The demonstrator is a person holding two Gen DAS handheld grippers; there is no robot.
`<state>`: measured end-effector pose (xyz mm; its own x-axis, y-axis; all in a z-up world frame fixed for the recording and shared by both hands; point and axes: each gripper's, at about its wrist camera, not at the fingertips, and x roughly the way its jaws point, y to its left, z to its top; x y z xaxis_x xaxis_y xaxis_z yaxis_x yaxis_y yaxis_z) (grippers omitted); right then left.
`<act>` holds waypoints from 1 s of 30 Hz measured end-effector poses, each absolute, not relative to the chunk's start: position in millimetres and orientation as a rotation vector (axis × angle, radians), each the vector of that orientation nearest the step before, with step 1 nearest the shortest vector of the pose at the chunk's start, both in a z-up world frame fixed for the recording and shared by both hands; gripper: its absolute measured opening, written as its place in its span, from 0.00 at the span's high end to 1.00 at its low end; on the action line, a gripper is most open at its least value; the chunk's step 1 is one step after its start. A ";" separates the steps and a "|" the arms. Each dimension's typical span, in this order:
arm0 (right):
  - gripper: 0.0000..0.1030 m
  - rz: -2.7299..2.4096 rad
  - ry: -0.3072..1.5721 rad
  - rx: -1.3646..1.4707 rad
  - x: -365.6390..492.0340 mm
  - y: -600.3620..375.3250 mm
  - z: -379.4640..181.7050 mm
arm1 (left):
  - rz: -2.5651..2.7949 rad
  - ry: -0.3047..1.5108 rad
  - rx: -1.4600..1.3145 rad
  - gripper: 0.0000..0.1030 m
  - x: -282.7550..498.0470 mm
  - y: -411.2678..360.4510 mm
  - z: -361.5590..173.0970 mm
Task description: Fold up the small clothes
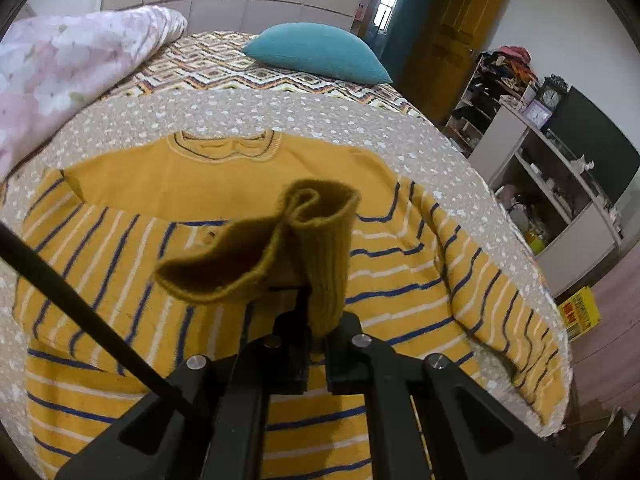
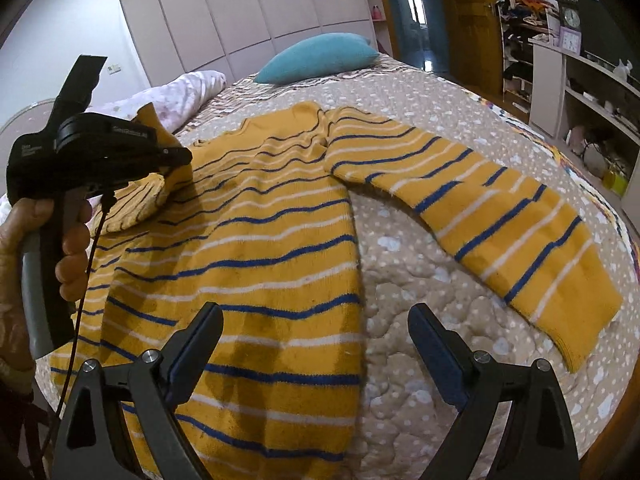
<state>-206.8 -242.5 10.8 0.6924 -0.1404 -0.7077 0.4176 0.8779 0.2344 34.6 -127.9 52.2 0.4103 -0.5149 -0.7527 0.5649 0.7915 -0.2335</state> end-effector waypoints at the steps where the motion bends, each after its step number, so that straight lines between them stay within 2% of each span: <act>1: 0.07 -0.322 0.745 0.400 -207.0 -243.1 10.5 | -0.670 0.921 0.070 0.96 34.8 -126.9 52.4; 5: 0.07 -0.322 0.761 0.413 -202.5 -243.3 6.0 | -0.684 0.940 0.044 0.96 40.2 -131.0 56.6; 7: 0.07 -0.326 0.764 0.407 -202.5 -242.7 5.4 | -0.715 0.941 0.044 0.91 41.1 -142.5 59.4; 9: 0.07 -0.331 0.766 0.403 -203.1 -242.6 6.0 | -0.782 0.953 0.029 0.77 42.6 -154.9 62.3; 10: 0.07 -0.332 0.765 0.402 -203.4 -243.0 6.3 | -0.823 0.967 0.000 0.61 43.3 -158.4 63.9; 11: 0.07 -0.335 0.763 0.403 -204.5 -244.2 6.9 | -0.857 0.975 -0.026 0.53 42.3 -159.2 66.2; 16: 0.07 -0.352 0.755 0.402 -208.0 -250.4 11.5 | -0.937 0.953 -0.066 0.33 27.7 -142.1 84.2; 22: 0.07 -0.316 0.743 0.377 -191.9 -249.0 26.1 | -0.769 0.909 0.076 0.31 10.2 -84.6 84.1; 30: 0.07 -0.236 0.743 0.401 -110.3 -270.9 43.2 | -0.485 0.830 0.174 0.29 -3.0 -11.9 42.9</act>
